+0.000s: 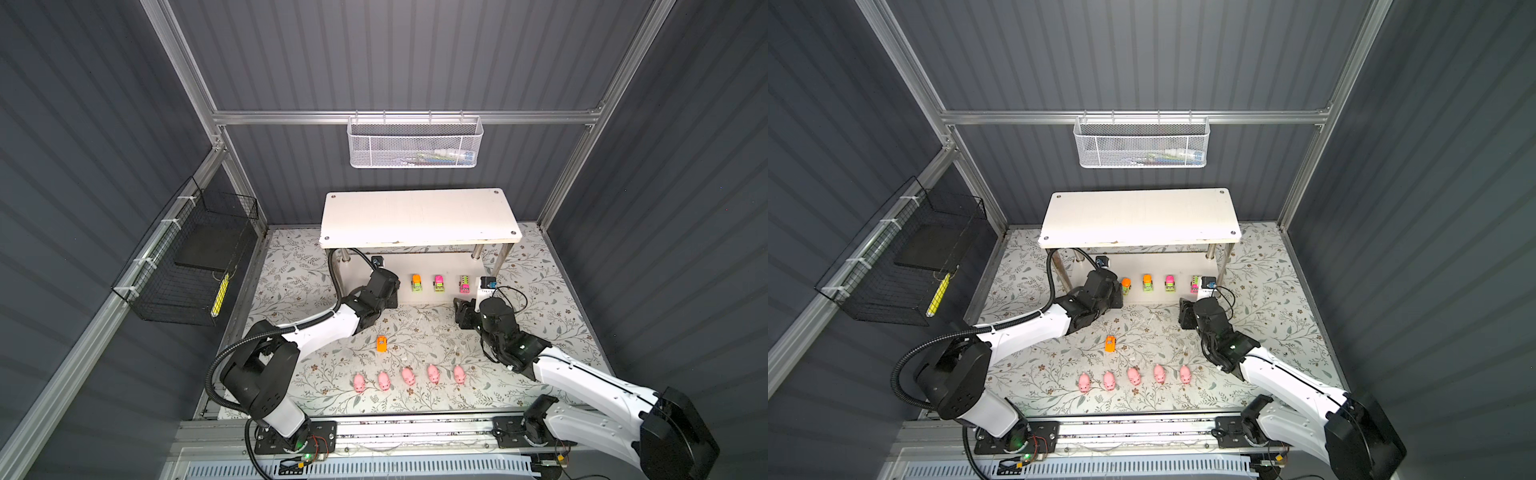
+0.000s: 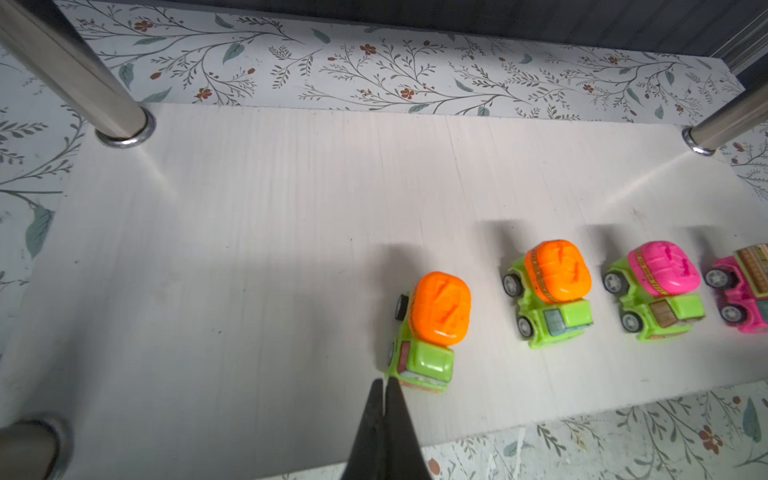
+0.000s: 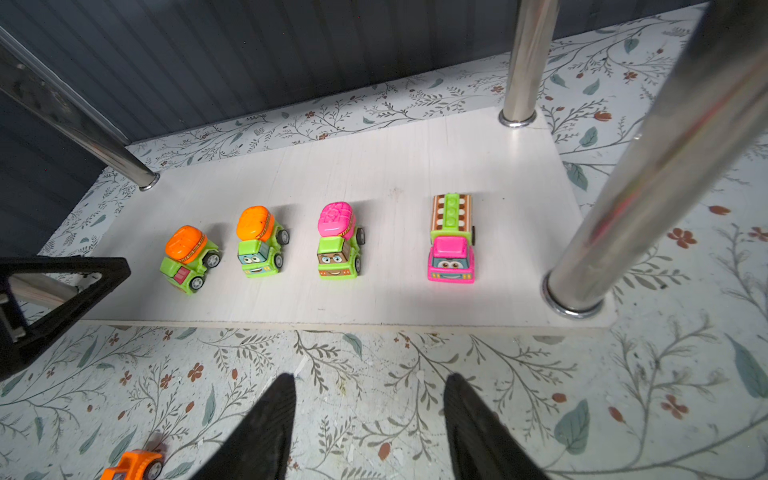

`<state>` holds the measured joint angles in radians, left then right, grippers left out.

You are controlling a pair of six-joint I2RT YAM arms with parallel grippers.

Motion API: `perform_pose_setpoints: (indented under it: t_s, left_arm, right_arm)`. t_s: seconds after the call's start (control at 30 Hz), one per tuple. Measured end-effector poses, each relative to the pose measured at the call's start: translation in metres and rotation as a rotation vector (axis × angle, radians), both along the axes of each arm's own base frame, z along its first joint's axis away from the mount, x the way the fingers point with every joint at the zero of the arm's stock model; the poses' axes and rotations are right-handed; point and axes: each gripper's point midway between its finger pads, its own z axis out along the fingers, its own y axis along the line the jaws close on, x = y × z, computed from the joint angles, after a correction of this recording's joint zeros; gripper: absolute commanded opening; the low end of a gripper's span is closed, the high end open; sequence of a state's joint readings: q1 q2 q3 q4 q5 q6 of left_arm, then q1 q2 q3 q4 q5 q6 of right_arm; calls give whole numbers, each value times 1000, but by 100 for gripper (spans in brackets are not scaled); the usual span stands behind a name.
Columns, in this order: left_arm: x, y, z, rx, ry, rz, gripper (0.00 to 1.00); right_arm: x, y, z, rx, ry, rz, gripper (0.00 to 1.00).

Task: Place and organize the plastic toys onto the shelf
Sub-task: 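Set the truck beside the other trucks and open the left gripper, then withdraw the left gripper and move it over the small orange truck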

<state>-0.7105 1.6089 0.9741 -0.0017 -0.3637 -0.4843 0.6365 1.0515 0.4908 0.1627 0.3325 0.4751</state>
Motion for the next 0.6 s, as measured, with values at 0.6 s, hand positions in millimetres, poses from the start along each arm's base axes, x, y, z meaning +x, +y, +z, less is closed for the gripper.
perform_pose_setpoints:
  t_s: [0.6]
  left_arm:
    - [6, -16, -22, -14, 60, -50, 0]
  right_arm:
    - [2, -3, -2, 7, 3, -14, 59]
